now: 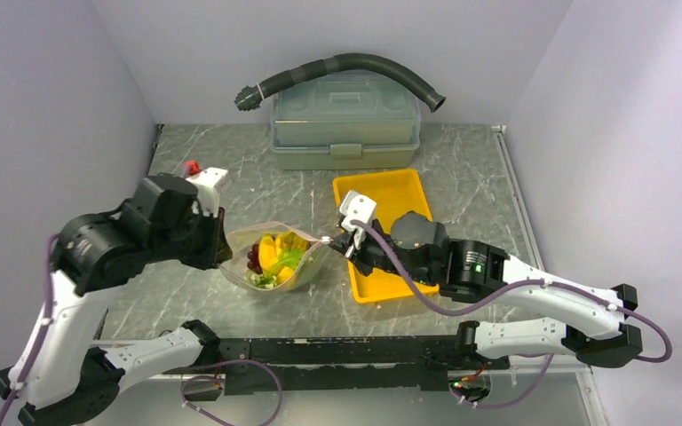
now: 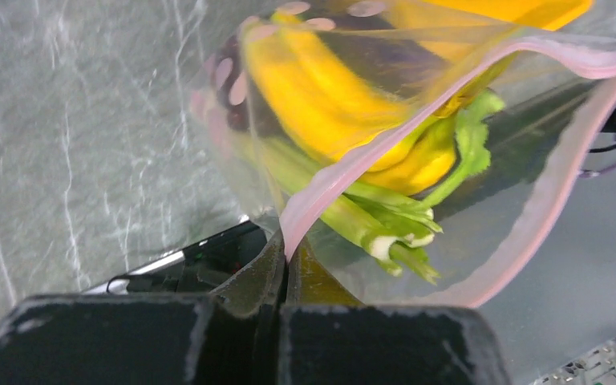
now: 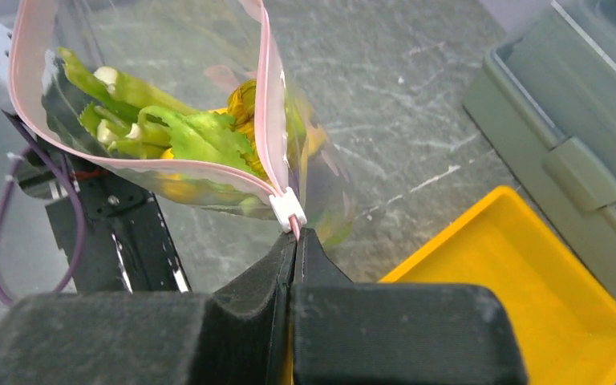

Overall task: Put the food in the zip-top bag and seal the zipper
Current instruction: Zip the zipper food storage bag at the center of the board.

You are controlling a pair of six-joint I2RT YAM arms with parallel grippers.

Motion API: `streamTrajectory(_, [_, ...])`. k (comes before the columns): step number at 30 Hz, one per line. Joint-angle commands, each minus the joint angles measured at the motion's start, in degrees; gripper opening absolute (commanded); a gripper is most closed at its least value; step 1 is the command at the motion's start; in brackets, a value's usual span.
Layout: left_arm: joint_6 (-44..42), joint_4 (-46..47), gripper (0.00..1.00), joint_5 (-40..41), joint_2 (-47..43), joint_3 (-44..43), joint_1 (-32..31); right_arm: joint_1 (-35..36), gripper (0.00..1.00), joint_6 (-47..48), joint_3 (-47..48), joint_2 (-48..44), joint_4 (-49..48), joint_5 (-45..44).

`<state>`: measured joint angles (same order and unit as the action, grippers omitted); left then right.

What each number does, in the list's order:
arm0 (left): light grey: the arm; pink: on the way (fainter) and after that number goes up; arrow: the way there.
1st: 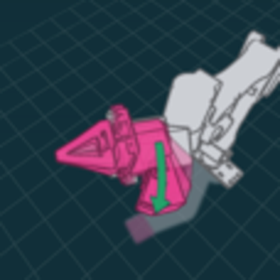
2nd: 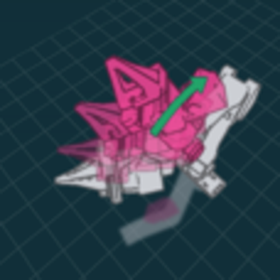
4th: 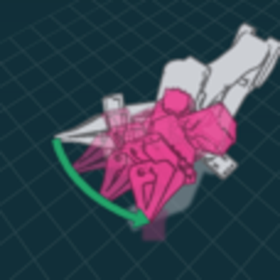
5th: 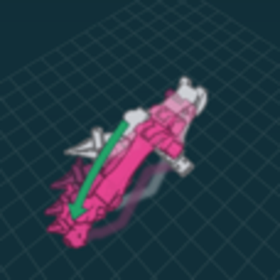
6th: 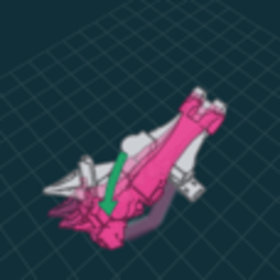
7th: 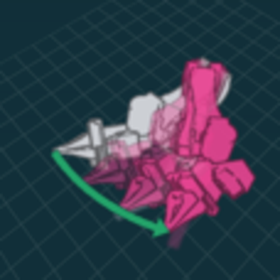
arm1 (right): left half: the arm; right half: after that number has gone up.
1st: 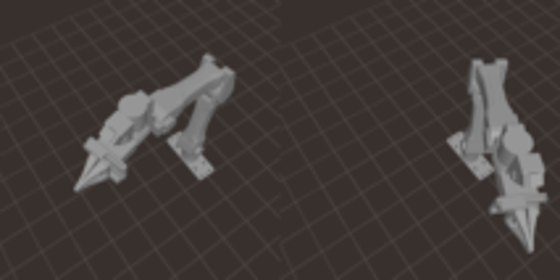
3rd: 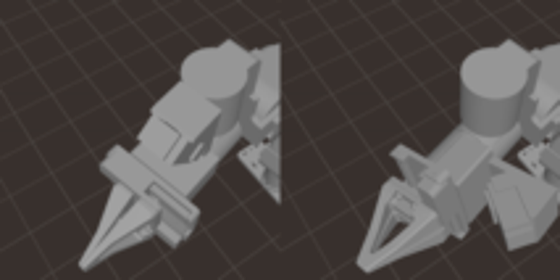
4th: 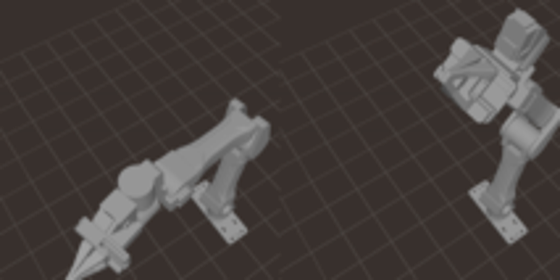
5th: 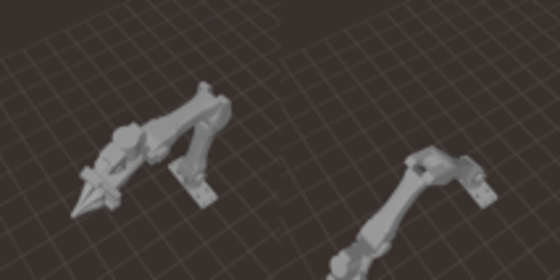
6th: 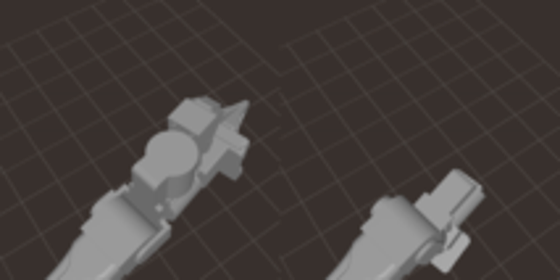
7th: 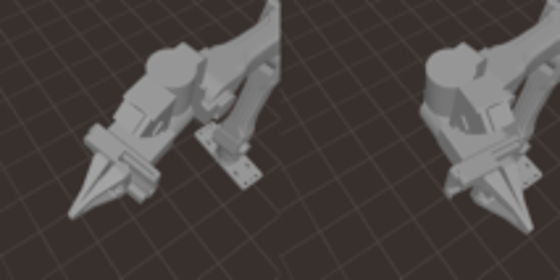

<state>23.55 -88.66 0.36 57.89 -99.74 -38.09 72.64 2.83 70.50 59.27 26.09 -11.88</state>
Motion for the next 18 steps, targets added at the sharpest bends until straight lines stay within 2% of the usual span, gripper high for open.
streamTrajectory(1, [2.5, 2.8, 0.00, 4.7, 0.2, 5.9, -0.1, -1.2, 0.00, -0.7, -2.4, -1.4, -6.1, -0.8])
streamTrajectory(7, [2.8, 3.3, 0.00, 5.6, -1.0, 7.7, -0.1, -3.8, 0.00, -1.8, -4.2, 1.1, -6.7, 6.1])
streamTrajectory(8, [2.8, 3.3, 0.02, 5.5, -1.2, 7.6, -0.1, -3.9, 0.00, -1.9, -4.3, 1.1, -6.9, 7.1])
streamTrajectory(12, [2.3, 2.9, 0.20, 6.2, -1.5, 5.8, -0.1, -4.0, 0.00, -1.2, -4.7, 0.4, -7.6, 10.8])
streamTrajectory(16, [0.6, 3.9, 0.49, 5.2, -1.7, 3.1, -0.1, -4.1, 0.00, 0.0, -4.1, -0.1, -6.7, 14.7])
streamTrajectory(18, [0.0, 4.8, 0.55, 4.9, -2.0, 2.0, -0.1, -4.1, 0.00, 0.5, -3.5, -0.3, -5.7, 15.6])
